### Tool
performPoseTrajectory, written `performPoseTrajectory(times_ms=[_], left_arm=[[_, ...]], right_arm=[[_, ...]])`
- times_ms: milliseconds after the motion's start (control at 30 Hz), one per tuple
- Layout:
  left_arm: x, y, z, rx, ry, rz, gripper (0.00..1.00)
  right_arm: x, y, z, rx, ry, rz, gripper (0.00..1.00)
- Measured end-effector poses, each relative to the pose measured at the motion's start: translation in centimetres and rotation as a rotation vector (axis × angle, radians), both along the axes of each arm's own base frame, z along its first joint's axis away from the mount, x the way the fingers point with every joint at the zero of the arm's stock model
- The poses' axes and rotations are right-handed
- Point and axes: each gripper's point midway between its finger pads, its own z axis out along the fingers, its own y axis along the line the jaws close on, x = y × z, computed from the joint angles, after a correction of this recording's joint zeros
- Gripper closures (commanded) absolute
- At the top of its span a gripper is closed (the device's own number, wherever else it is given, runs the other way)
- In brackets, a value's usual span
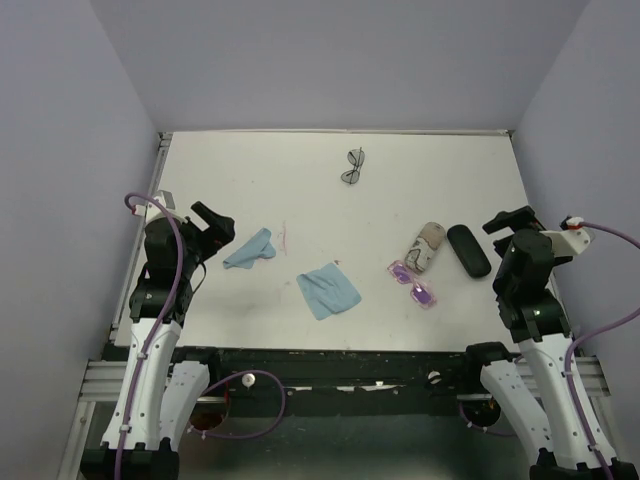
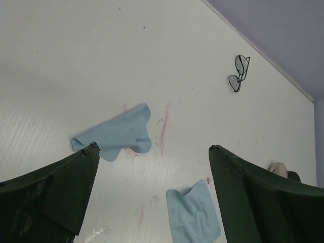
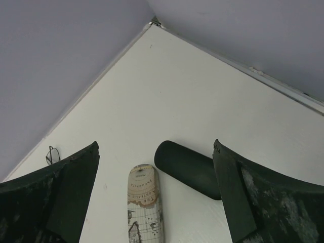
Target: Organize the sunglasses
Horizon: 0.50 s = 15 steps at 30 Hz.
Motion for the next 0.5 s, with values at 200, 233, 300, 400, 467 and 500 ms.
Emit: performPoseTrajectory(times_ms=[200, 233, 300, 400, 467, 500], left_arm=[[-0.3, 0.0, -0.5, 0.0, 0.022, 0.0, 0.01], [-0.3, 0.0, -0.5, 0.0, 0.022, -0.002, 0.01], [-0.3, -0.1, -0.5, -0.001, 0.021, -0.008, 0.01], [-0.2, -0.5, -0.6, -0.005, 0.016, -0.029, 0.01], [-0.2, -0.7, -0.8, -0.006, 0.014, -0.042, 0.01], [-0.1, -0.8, -1.0, -0.005, 0.013, -0.05, 0.01]], right_arm=[[0.3, 1.2, 0.0, 0.002, 0.005, 0.081, 0.0], [0.4, 1.6, 0.0, 0.002, 0.005, 0.109, 0.0], [0.6, 2.4, 0.0, 0.004, 0.012, 0.158, 0.0], [1.1, 3.4, 0.1, 0.011, 0.047, 0.215, 0.0], [1.6, 4.3, 0.2, 0.014, 0.071, 0.269, 0.0], [1.8, 4.8, 0.2, 0.016, 0.081, 0.299, 0.0]])
